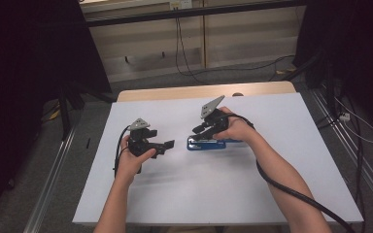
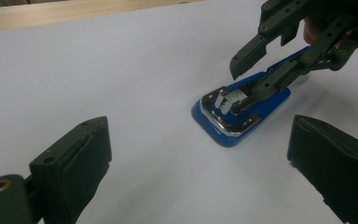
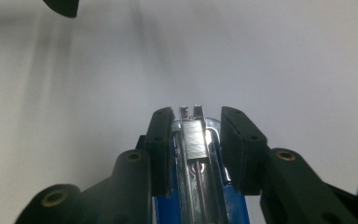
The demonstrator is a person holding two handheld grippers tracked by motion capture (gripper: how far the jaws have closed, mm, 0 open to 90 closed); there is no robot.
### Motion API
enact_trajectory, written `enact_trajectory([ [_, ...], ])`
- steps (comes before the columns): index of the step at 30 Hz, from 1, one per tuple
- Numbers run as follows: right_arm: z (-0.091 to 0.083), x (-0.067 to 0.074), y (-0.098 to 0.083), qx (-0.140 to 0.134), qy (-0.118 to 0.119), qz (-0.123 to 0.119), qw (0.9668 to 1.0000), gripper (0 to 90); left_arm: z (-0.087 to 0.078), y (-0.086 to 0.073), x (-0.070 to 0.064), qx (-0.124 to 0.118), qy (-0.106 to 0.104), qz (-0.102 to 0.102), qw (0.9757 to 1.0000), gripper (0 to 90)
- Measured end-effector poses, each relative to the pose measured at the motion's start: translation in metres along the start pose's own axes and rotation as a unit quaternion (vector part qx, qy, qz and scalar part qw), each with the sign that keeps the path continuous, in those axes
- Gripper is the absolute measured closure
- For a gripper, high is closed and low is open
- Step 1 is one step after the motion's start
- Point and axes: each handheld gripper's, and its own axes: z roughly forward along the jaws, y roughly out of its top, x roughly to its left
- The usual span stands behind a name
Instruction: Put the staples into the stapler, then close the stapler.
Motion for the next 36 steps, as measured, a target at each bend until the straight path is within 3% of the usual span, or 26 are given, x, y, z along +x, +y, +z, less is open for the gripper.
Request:
enact_trajectory([
  [5, -0.011, 0.006, -0.006, -0.012, -0.02, 0.027, 0.9994, 47.6, 0.003, 0.0, -0.002, 0.002, -0.001, 0.003, 1.0, 6.3],
  [7, -0.013, 0.007, -0.007, -0.013, -0.023, 0.029, 0.9992, 45.6, 0.004, 0.0, -0.002, 0.003, -0.001, 0.005, 1.0, 6.3],
  [8, -0.018, 0.008, -0.01, -0.015, -0.033, 0.037, 0.9986, 40.0, 0.004, 0.001, -0.003, 0.003, -0.002, 0.006, 1.0, 6.4],
  [12, -0.025, 0.01, -0.016, -0.018, -0.045, 0.048, 0.9977, 34.1, 0.006, 0.001, -0.004, 0.002, -0.003, 0.009, 1.0, 6.5],
  [15, -0.036, 0.014, -0.023, -0.026, -0.065, 0.07, 0.9951, 23.4, 0.009, 0.001, -0.005, 0.005, -0.002, 0.012, 0.9999, 6.5],
  [19, -0.046, 0.017, -0.03, -0.029, -0.083, 0.087, 0.9923, 17.8, 0.011, 0.0, -0.007, 0.008, -0.004, 0.013, 0.9999, 6.6],
  [27, -0.063, 0.026, -0.042, -0.033, -0.116, 0.102, 0.9875, 15.5, 0.013, 0.001, -0.009, 0.007, -0.005, 0.018, 0.9998, 6.6],
  [31, -0.074, 0.035, -0.054, -0.023, -0.144, 0.111, 0.9831, 15.6, 0.016, 0.0, -0.01, 0.01, -0.007, 0.016, 0.9998, 6.7],
  [36, -0.084, 0.042, -0.064, -0.018, -0.163, 0.114, 0.9799, 16.6, 0.02, 0.0, -0.012, 0.01, -0.007, 0.02, 0.9997, 7.0],
])
